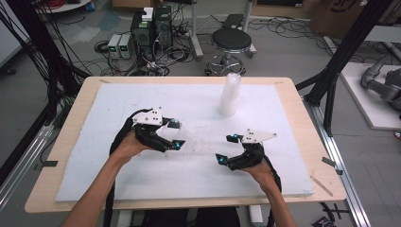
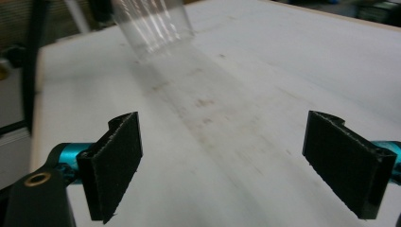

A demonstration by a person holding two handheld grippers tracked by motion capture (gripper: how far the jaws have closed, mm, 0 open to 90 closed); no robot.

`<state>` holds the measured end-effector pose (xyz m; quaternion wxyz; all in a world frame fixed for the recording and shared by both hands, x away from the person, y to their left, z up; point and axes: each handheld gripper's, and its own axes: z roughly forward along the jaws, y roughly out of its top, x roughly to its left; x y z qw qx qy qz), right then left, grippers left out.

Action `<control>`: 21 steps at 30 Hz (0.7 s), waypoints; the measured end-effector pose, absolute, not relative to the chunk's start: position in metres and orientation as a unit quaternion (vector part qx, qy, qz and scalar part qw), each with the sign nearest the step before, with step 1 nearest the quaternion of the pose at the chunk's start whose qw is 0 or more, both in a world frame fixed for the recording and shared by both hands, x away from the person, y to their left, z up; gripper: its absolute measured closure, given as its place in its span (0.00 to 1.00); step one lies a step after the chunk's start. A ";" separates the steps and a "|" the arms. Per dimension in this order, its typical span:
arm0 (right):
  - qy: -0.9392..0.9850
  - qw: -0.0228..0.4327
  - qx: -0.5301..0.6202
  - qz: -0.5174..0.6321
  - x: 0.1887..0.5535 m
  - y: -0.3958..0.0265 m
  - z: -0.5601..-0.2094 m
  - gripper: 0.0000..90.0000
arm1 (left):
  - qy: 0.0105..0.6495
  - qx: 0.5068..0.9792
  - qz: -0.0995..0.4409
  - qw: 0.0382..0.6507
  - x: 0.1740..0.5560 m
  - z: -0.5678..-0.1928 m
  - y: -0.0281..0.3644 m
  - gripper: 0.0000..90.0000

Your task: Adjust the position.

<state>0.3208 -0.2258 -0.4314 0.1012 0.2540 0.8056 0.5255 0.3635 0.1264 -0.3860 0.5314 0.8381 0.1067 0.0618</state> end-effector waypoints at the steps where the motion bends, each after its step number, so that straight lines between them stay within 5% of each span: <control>1: 0.804 0.109 0.263 0.522 0.320 -0.229 -0.433 0.14 | 0.105 0.846 0.064 0.519 0.366 -0.385 0.127 0.35; 14: 0.777 0.192 0.372 0.470 0.310 -0.262 -0.452 0.14 | 0.090 0.912 0.064 0.396 0.397 -0.370 0.129 0.35; 21: 0.771 0.203 0.383 0.466 0.310 -0.264 -0.454 0.14 | 0.103 0.915 0.069 0.383 0.398 -0.372 0.130 0.35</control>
